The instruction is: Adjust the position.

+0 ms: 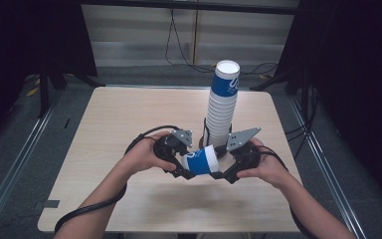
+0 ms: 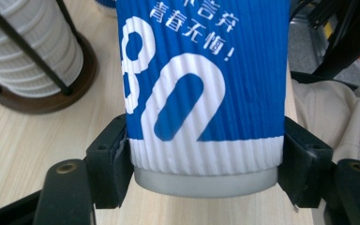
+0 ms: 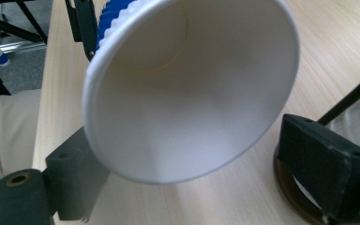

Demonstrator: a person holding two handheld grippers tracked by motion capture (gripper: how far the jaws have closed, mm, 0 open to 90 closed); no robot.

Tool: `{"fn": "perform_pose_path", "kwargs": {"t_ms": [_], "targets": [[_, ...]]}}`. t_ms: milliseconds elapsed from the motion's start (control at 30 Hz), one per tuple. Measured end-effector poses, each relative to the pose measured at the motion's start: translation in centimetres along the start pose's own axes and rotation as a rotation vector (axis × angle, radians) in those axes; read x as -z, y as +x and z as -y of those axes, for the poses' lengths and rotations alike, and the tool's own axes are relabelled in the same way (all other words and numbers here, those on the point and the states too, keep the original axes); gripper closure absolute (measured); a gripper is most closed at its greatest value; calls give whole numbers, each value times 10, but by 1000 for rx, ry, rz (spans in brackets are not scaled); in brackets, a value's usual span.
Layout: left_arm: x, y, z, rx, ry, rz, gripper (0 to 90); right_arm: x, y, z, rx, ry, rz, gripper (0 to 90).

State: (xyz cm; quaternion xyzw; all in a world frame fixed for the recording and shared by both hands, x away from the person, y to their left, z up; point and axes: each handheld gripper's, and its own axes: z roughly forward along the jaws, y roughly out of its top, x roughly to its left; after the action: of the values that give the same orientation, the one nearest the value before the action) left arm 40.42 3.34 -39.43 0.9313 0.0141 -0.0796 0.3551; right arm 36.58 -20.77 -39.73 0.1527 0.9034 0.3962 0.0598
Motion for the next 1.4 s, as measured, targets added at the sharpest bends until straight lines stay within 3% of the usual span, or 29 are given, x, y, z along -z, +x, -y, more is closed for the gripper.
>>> {"fn": "perform_pose_path", "kwargs": {"t_ms": [467,500,567,667,700,733,800,967,1267,1400], "targets": [[-5,-1,-2,-19,11,1,303,-3,2,-7,33,-8,-26,121],[-4,1,-3,-26,34,25,303,-3,2,-7,40,-13,-27,122],[-8,-1,-2,-16,21,2,303,-2,2,-9,34,-20,-36,127],[-11,-1,-2,-18,45,3,303,-4,3,-10,49,-2,-31,147],[-10,1,-2,-27,76,21,304,-5,3,-10,55,3,-33,154],[-12,-1,-1,-28,67,-13,305,-6,4,-10,55,13,-29,165],[-13,-1,1,-31,70,-32,303,-7,4,-9,62,38,-31,189],[-13,0,4,-21,37,-46,277,-10,3,-8,60,57,-23,207],[-9,1,10,8,66,-97,206,-14,2,-5,65,86,-10,208],[-7,2,19,33,82,-129,196,-15,1,-1,41,113,11,205]]}}
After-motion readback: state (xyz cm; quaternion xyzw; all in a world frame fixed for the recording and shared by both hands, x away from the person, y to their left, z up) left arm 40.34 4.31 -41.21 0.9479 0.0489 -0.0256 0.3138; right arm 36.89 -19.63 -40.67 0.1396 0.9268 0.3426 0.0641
